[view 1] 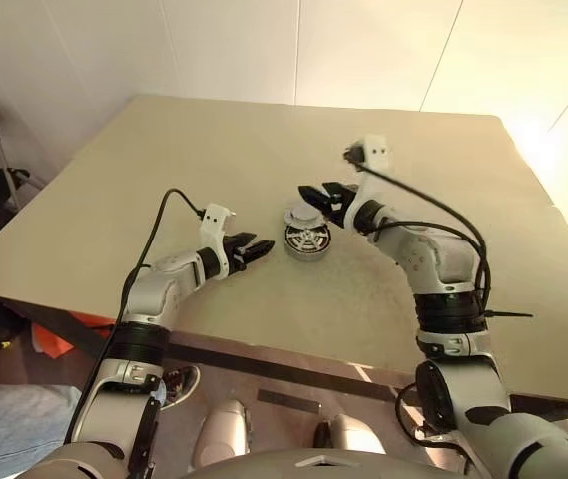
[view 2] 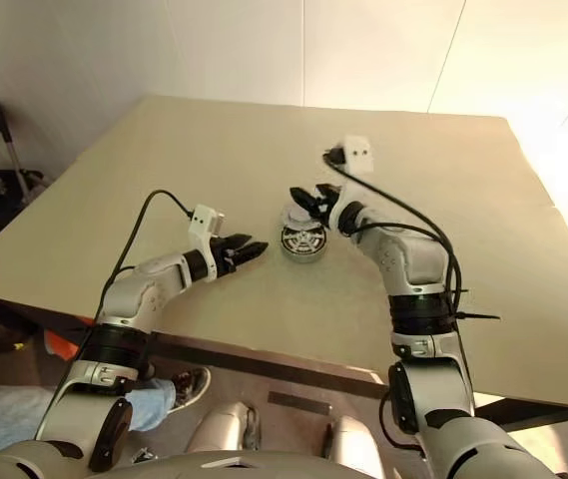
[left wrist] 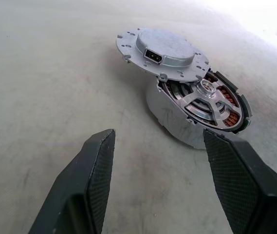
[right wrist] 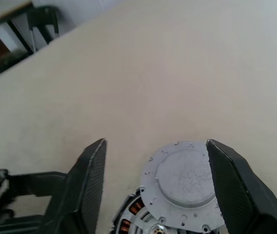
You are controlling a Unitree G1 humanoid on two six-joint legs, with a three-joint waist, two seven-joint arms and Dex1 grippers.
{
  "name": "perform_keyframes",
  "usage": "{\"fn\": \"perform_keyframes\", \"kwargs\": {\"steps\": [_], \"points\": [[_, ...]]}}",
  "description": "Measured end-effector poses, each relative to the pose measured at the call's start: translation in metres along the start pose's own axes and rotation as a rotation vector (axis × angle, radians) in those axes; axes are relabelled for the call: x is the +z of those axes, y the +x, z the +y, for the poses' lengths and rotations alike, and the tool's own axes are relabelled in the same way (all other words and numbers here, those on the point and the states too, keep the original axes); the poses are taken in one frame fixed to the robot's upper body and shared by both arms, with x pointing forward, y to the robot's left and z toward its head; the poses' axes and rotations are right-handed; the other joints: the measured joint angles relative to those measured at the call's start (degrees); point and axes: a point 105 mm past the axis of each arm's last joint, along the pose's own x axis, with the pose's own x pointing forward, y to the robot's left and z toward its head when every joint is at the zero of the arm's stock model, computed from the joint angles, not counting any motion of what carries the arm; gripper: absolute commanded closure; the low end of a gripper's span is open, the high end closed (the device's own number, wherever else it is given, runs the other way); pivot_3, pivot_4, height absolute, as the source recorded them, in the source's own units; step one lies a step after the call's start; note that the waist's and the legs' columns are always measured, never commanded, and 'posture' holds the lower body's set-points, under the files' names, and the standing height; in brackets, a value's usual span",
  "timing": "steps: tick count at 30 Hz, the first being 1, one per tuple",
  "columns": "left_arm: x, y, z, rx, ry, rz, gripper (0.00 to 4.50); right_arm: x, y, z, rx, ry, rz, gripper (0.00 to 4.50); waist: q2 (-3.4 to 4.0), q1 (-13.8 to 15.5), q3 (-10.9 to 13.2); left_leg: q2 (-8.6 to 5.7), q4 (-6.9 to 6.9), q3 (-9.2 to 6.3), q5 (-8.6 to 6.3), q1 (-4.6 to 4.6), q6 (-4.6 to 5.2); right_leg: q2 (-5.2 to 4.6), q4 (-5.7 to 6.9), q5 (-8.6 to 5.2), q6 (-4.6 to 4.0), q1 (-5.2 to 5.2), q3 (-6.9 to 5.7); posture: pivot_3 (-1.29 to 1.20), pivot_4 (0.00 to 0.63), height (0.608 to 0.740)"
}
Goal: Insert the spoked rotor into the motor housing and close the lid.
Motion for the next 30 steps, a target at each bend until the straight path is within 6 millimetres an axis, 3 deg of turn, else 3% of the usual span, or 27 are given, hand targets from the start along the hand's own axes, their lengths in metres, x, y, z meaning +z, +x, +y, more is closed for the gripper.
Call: {"fn": "perform_keyframes", "kwargs": {"steps": [3, 5, 11, 22, 30], "points": [[0.000, -0.001, 0.002, 0.009, -0.002, -0.004, 1.47, -0.026, 0.014, -0.001, -0.016, -0.109, 0.076, 0.02, 0.00, 0.0, 0.0, 0.01, 0.19, -0.01, -0.09, -0.15, 0.20, 0.00, 0.04, 0.01, -0.03, -0.06, -0.02, 0.00, 0.000, 0.740], [0.000, -0.002, 0.003, 0.017, -0.004, -0.006, 1.47, -0.031, 0.024, 0.000, -0.024, -0.150, 0.088, 0.02, -0.01, -0.2, 0.0, 0.01, 0.32, -0.01, -0.11, -0.30, 0.41, 0.00, 0.08, 0.02, -0.05, -0.17, -0.02, 0.00, 0.000, 0.740], [-0.006, -0.006, 0.002, 0.031, -0.013, -0.002, 1.47, -0.025, 0.037, -0.004, -0.050, -0.195, 0.059, 0.02, -0.01, -0.3, 0.0, 0.21, 1.00, 0.01, -0.42, -0.57, 0.91, 0.01, 0.15, 0.01, -0.06, -0.14, -0.13, 0.00, 0.000, 0.740], [-0.009, -0.005, -0.003, 0.023, -0.021, 0.005, 1.47, -0.034, 0.036, -0.032, -0.147, -0.129, 0.094, 0.02, -0.02, -0.7, 0.0, 0.28, 1.12, 0.03, -0.40, -0.38, 0.87, 0.03, 0.23, 0.07, -0.11, 0.03, -0.13, 0.00, 0.000, 0.740], [-0.010, -0.004, -0.004, 0.019, -0.019, 0.009, 1.47, -0.031, 0.035, -0.037, -0.162, -0.108, 0.083, 0.02, -0.03, -1.6, 0.0, 0.28, 1.12, 0.03, -0.41, -0.41, 0.90, 0.03, 0.22, 0.07, -0.11, 0.02, -0.15, 0.00, 0.000, 0.740]]}}
